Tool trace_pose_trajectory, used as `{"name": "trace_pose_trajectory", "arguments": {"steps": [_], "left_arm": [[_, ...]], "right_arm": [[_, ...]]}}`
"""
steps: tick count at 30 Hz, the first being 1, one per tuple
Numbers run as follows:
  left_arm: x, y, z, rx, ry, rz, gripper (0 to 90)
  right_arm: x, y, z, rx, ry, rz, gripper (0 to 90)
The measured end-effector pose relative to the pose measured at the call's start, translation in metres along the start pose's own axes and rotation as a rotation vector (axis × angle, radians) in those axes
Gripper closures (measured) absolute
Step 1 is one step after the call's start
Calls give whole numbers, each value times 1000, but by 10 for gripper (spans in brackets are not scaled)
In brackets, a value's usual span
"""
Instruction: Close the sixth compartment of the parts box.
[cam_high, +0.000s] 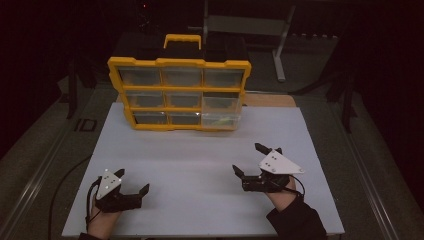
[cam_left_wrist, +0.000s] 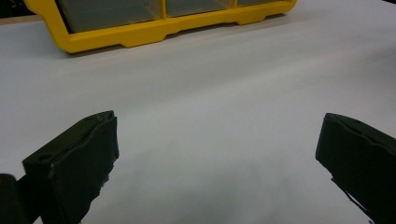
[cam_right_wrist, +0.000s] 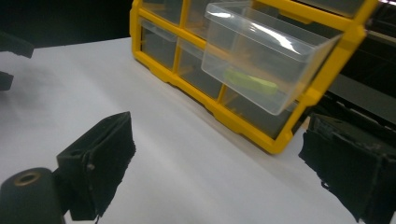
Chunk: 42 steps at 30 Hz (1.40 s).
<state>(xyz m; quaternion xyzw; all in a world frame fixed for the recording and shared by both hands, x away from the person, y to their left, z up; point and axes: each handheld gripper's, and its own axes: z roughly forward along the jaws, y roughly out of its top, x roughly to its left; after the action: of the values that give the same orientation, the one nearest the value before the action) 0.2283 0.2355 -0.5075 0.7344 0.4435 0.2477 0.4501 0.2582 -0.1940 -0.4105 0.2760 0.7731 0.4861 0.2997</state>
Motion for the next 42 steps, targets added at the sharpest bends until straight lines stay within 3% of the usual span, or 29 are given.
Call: {"name": "trace_pose_trajectory", "arguments": {"steps": [3, 11, 17, 33, 35, 39, 42], "left_arm": [[0, 0, 0, 1, -2, 0, 0], [0, 0, 0, -4, -1, 1, 1], [0, 0, -1, -3, -4, 2, 1], [0, 0, -1, -2, -4, 6, 1], [0, 0, -1, -1, -4, 6, 1], [0, 0, -1, 2, -4, 10, 1], [0, 0, -1, 2, -5, 11, 1]], "right_arm": [[2, 2, 7, 6, 4, -6, 90], [7, 4, 26, 17, 0, 35, 90], [9, 5, 39, 22, -26, 53, 90], [1, -3, 67, 79, -69, 116, 91], [0, -4, 70, 88, -67, 112, 142], [0, -6, 77, 108, -71, 109, 158], [0, -7, 80, 107, -85, 109, 248]]}}
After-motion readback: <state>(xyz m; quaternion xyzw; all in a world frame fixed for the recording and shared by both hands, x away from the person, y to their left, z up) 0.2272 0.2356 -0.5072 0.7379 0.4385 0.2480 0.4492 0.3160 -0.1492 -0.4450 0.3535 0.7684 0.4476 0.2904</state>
